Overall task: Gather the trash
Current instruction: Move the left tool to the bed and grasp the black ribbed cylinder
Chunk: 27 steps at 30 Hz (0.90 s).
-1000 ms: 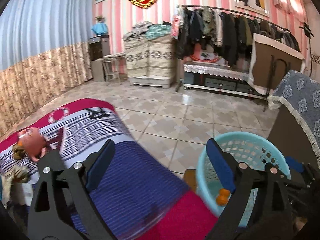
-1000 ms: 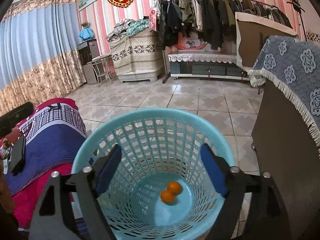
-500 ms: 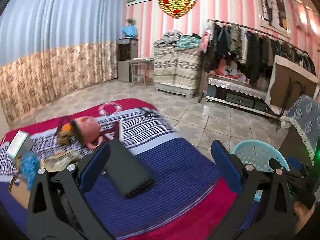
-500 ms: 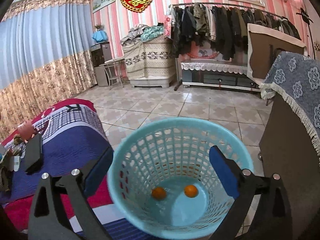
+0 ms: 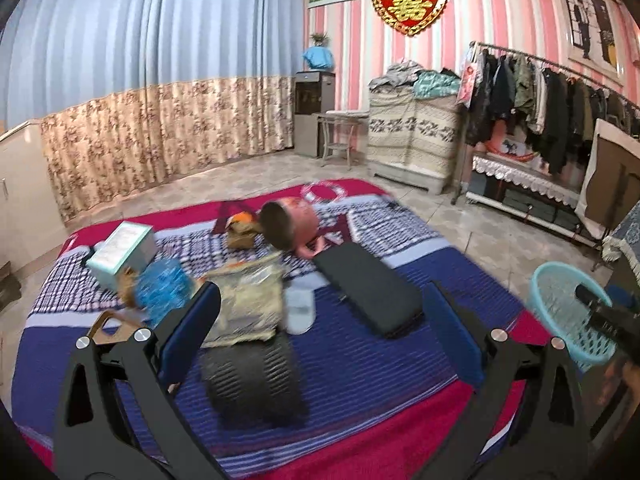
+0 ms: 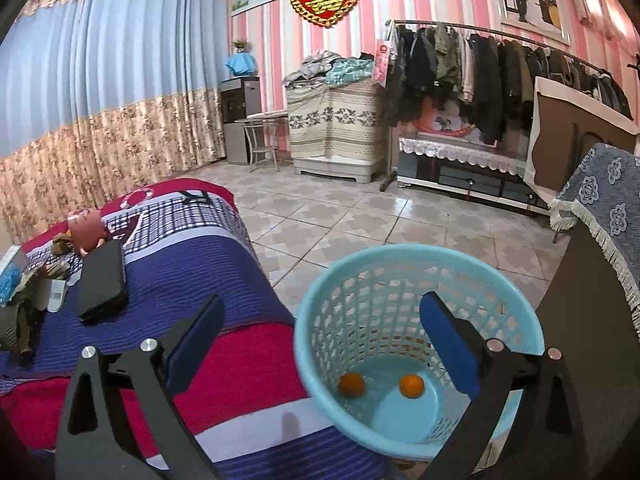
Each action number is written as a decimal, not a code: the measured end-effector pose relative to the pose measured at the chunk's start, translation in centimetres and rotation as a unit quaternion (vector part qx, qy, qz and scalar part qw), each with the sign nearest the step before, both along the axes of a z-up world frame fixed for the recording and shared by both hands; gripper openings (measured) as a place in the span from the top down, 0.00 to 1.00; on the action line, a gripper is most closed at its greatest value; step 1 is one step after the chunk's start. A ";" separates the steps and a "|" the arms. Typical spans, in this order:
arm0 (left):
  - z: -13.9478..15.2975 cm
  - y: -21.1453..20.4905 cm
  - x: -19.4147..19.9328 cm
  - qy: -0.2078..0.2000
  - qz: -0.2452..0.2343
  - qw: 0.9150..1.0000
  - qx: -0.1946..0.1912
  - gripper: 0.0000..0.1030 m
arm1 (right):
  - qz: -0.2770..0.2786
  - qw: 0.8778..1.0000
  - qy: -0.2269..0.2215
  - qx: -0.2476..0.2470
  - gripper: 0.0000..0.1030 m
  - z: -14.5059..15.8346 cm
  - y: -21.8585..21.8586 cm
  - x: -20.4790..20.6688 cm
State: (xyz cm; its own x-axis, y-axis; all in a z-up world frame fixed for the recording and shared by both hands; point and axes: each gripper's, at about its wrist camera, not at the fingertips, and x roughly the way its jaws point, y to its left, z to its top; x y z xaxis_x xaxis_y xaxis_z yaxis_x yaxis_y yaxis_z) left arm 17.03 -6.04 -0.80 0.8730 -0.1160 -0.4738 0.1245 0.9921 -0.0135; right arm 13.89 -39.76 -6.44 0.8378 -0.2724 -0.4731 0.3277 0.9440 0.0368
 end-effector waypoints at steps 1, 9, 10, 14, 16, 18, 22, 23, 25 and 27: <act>-0.5 0.6 -0.1 0.006 0.002 1.000 0.001 0.05 | 0.002 1.000 0.000 -0.001 0.07 0.0 0.2 0.0; -4.0 2.5 0.2 0.039 0.018 0.999 0.014 0.05 | 0.021 1.000 0.006 0.008 0.07 0.1 2.0 0.6; -4.5 2.7 0.5 0.046 0.022 0.999 0.017 0.05 | 0.024 1.000 0.008 0.007 0.07 0.1 2.2 0.7; -5.9 3.5 1.4 0.069 0.027 0.997 0.010 0.05 | 0.035 0.999 0.016 -0.002 0.07 -0.1 3.2 0.7; -6.9 3.7 2.0 0.084 0.036 0.996 0.017 0.05 | 0.039 0.999 0.020 -0.004 0.07 -0.2 3.5 0.8; -7.6 3.9 2.3 0.096 0.039 0.995 0.015 0.05 | 0.042 0.999 0.023 -0.004 0.07 -0.3 3.8 0.9; -8.5 3.9 3.1 0.121 0.041 0.992 0.017 0.06 | 0.048 0.998 0.031 -0.005 0.07 -0.4 4.5 1.3; -8.6 4.0 3.1 0.123 0.038 0.992 0.016 0.09 | 0.051 0.998 0.031 -0.003 0.07 -0.4 4.7 1.4; -8.5 3.9 3.0 0.123 0.027 0.992 0.015 0.24 | 0.057 0.998 0.030 -0.003 0.07 -0.2 5.2 1.3; -8.3 3.8 2.9 0.125 0.021 0.992 0.021 0.29 | 0.066 0.997 0.027 -0.002 0.07 0.0 6.1 1.4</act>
